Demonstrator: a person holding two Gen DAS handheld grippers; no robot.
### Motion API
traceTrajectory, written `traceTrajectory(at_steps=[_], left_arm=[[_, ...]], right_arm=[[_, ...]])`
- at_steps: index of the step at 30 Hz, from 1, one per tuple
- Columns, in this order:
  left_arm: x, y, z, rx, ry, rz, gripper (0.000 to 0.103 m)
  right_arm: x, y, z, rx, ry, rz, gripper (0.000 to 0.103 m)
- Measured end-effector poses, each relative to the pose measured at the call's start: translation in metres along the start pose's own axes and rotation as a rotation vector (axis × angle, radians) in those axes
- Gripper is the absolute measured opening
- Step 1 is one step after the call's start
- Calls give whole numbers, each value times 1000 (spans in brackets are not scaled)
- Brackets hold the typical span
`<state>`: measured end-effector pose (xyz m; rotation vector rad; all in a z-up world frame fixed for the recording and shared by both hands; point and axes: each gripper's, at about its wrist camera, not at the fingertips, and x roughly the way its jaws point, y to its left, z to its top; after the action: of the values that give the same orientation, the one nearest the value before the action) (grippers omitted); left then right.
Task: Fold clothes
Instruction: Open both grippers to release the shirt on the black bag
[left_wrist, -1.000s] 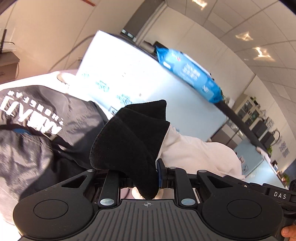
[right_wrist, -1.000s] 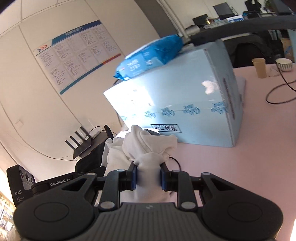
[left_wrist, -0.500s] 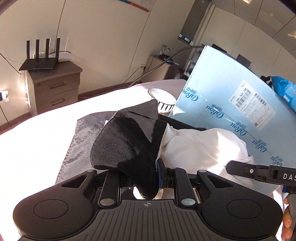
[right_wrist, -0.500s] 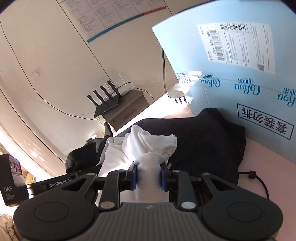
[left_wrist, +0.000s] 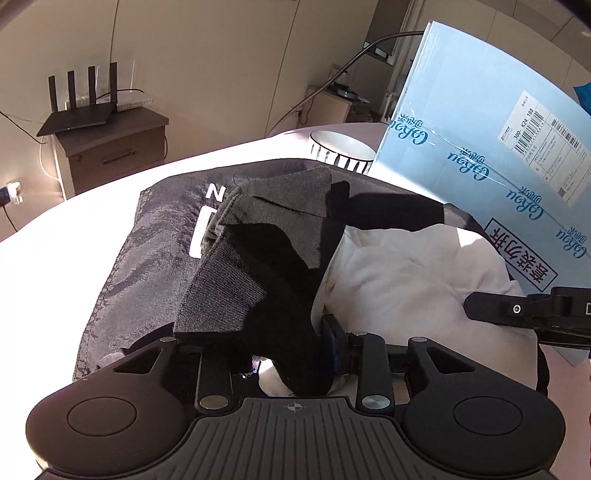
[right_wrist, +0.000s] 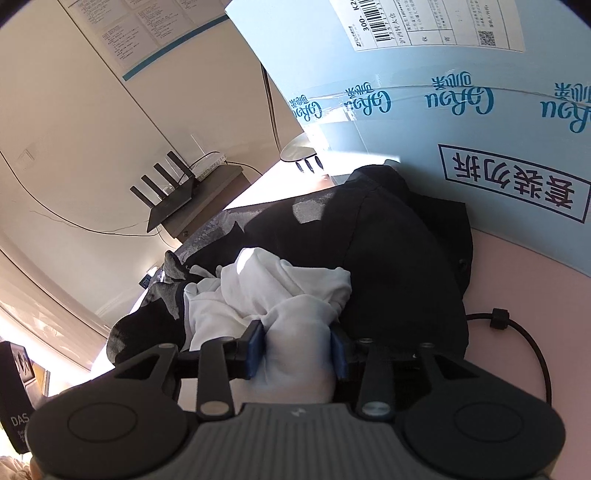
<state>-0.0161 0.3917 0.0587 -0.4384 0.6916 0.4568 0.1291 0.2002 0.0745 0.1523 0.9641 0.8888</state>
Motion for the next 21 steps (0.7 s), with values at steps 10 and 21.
traceTrajectory(at_steps=[10,21], left_arm=[[-96,-5,-5,70,-230,99,95],[-150,-193,-18,372,-143,-296,103]], right_arm=[[-123,25,0,-91,-371,-21,74],[-312,-19,-117,20,-548,-194,77]])
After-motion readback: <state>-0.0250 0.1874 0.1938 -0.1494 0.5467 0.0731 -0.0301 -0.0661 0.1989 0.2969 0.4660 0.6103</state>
